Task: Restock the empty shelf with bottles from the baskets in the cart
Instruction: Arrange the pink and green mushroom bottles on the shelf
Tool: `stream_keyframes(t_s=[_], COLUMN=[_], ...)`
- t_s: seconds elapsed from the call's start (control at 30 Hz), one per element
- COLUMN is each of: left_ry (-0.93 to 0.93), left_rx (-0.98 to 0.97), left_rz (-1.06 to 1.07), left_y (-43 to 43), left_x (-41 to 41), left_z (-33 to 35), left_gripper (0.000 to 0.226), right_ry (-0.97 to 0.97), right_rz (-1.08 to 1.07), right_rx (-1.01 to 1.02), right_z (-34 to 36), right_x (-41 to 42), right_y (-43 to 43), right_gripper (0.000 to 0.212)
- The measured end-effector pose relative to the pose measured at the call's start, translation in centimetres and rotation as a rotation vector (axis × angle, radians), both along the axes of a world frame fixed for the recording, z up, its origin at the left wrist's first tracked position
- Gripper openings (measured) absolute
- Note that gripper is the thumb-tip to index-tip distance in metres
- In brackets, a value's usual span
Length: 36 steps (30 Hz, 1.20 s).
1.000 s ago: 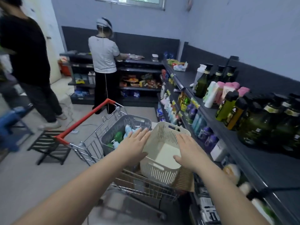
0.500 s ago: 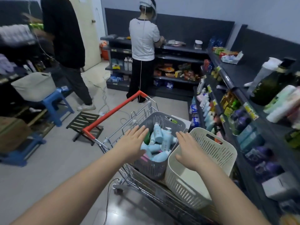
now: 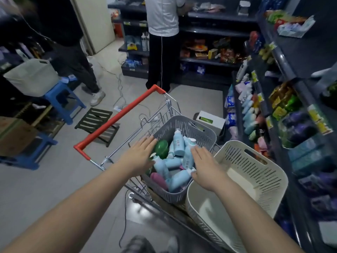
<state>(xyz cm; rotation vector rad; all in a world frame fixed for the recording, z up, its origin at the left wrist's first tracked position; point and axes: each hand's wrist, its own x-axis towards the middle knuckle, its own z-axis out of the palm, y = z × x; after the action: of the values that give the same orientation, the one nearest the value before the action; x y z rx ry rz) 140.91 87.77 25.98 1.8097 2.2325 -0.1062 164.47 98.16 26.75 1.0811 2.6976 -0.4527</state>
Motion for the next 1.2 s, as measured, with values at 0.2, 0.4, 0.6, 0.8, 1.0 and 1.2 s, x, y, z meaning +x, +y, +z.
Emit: stream_keyframes(t_s=[0.2, 0.4, 0.6, 0.8, 1.0, 1.2], left_ry=[0.002, -0.004, -0.092, 0.051, 0.317, 0.438], left_rx=[-0.064, -0.261, -0.501, -0.591, -0.527, -0.486], left_rz=[-0.048, -0.240, -0.378, -0.471, -0.801, -1.075], left_y=[3.7, 7.6, 9.2, 10.4, 9.6, 10.3], left_x=[-1.9, -3.3, -4.5, -4.5, -4.6, -5.5], left_z=[-3.3, -8.1, -12.1, -15.1, -16.9, -17.7], left_gripper=[0.076, 0.071, 0.056, 0.042, 0.043, 0.041], right_ry=[-0.072, -0.084, -0.145, -0.216, -0.143, -0.195], right_rz=[0.040, -0.009, -0.191, -0.307, -0.330, -0.272], right_rx=[-0.074, -0.158, -0.445, -0.676, -0.688, -0.593], right_z=[-2.5, -6.6, -10.4, -13.3, -15.3, -16.5], right_x=[-1.9, -4.4, -7.9, -10.7, -12.2, -12.9], right_y=[1.2, 1.2, 0.2, -0.8, -0.6, -1.4], right_gripper=[0.082, 0.078, 0.059, 0.068, 0.051, 0.057])
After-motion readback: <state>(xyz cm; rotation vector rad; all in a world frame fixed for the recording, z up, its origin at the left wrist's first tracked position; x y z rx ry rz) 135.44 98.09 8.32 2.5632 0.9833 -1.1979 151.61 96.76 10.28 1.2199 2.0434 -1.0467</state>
